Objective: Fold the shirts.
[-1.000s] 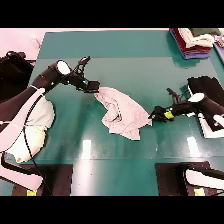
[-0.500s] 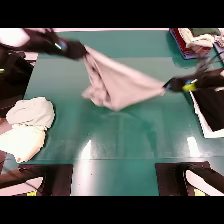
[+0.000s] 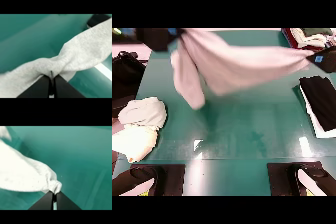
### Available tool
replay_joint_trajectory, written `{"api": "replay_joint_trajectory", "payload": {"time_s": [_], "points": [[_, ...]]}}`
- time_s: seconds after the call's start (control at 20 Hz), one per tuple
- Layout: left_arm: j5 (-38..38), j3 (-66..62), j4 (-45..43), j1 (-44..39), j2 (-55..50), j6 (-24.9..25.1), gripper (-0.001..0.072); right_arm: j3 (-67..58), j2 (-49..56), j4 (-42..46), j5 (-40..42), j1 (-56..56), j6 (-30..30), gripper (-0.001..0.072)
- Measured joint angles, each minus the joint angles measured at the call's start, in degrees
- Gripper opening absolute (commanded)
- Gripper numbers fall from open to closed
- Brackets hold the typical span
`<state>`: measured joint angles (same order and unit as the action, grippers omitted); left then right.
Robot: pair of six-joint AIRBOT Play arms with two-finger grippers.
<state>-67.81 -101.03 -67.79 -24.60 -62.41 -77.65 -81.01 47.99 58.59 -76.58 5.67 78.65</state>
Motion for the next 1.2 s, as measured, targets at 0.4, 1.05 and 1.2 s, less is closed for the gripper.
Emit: {"api": "replay_joint_trajectory", "payload": {"time_s": [0.4,1.05,1.2], "points": [[-1.6,21.9,0.4,-5.8,-4.9,-1.2,0.0568,17.8,-0.5,0.1,0.8,0.1,0.7,0.0017],[-0.4,46.9,6.1,16.5,0.0,-8.7,0.0538,21.4,-0.6,-0.1,4.4,0.1,0.8,0.0017],[3.0,56.3,9.7,16.4,0.1,-9.0,0.0538,21.4,-0.6,-0.2,4.9,0.1,0.8,0.0017]]}}
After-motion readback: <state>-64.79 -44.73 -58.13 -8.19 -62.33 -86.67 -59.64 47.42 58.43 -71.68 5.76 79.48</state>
